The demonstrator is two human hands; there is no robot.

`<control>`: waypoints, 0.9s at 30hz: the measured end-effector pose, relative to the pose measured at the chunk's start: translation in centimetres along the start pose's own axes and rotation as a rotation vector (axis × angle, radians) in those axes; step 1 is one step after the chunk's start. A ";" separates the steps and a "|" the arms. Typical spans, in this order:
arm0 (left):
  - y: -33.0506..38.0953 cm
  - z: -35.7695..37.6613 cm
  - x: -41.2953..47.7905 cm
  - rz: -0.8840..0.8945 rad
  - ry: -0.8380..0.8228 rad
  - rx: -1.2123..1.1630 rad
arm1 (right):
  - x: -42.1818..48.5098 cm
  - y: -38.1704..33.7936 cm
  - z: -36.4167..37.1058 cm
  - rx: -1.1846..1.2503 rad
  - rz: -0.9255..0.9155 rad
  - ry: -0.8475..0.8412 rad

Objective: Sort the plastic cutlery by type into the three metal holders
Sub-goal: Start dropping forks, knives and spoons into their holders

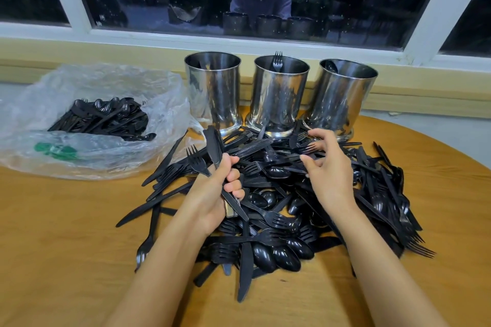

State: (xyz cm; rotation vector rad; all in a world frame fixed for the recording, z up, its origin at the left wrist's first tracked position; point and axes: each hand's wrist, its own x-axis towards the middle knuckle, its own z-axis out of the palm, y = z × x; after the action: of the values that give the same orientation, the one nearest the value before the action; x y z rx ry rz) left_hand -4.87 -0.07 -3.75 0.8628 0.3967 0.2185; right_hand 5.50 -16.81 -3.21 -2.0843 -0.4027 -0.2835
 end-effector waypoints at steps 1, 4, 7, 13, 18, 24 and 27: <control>-0.1 0.0 0.0 0.003 -0.006 0.023 | -0.1 0.1 0.1 0.013 -0.016 0.015; -0.2 0.1 -0.1 -0.002 -0.009 0.071 | -0.1 0.5 0.2 0.171 0.000 -0.007; -0.2 0.1 -0.1 -0.005 -0.002 0.092 | -0.4 0.3 0.3 0.265 0.019 -0.075; -0.3 0.1 -0.1 0.002 -0.039 0.133 | -2.6 -2.3 1.4 0.529 -0.064 -0.205; -0.1 -0.4 0.2 0.136 0.031 0.045 | -3.4 -2.3 2.0 0.345 -0.047 -0.333; 0.5 -0.3 0.1 0.207 0.093 -0.022 | -2.8 -1.7 0.7 0.216 0.001 -0.417; 0.3 -0.2 0.1 0.171 0.083 -0.034 | -3.0 -2.2 0.8 0.244 0.024 -0.374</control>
State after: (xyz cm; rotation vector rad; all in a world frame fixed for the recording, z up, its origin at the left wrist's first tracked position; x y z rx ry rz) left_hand -4.85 0.25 -3.64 0.8562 0.3960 0.4191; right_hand 1.92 -15.60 -3.01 -1.8964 -0.6024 0.1689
